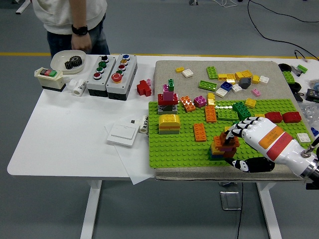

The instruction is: Pick up the brick,pile it on top of brick,press brick,pick up the brick,pile it on top of brick,press brick

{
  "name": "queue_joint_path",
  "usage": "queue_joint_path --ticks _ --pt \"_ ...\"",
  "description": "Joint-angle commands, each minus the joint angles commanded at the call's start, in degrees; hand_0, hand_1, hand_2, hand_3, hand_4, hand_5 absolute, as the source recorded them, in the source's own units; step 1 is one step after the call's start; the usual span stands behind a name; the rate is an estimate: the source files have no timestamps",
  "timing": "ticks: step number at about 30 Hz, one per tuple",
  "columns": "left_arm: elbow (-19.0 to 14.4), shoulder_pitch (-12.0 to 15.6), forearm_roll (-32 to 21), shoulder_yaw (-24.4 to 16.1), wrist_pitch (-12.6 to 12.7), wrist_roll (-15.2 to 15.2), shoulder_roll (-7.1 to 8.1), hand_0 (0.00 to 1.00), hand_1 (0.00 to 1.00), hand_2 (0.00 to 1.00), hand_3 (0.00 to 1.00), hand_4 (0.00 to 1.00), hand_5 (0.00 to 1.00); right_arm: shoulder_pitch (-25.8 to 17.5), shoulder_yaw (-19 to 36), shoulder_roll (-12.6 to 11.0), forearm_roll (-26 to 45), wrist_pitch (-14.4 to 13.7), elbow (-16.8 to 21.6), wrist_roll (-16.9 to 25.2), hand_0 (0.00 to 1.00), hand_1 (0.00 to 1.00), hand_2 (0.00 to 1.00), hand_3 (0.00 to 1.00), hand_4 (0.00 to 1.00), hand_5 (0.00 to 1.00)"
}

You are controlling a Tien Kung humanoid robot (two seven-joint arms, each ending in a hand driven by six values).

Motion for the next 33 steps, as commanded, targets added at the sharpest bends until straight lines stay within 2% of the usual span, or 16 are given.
queue_joint_path --ticks 22,32,33 --pt "-0.06 -0.39 -0.50 0.30 -0.05 -0.05 0.06 0.795 0.787 0.787 0.590 0.654 0.679 0.05 -1.60 0.17 -0.32 1.04 -1.17 -0.27 0.535 0.557 0.622 0.567 0.770 0.448" --pt "-0.03 -0.35 -0.59 0.33 -0.13 -0.02 0.07 0.795 0.786 0.787 0.590 0.654 0.678 0.02 -0.51 0.27 0.03 0.04 -0.36 -0.07 0.543 0.556 0.619 0.566 0.769 0.448" --pt "-0.01 -0.35 -0.58 0.32 -0.13 -0.01 0.07 0.795 0.785 0.787 0.591 0.654 0.678 -0.02 -0.15 0.29 0.19 -0.36 -0.20 0.05 0.576 0.569 0.629 0.573 0.770 0.449"
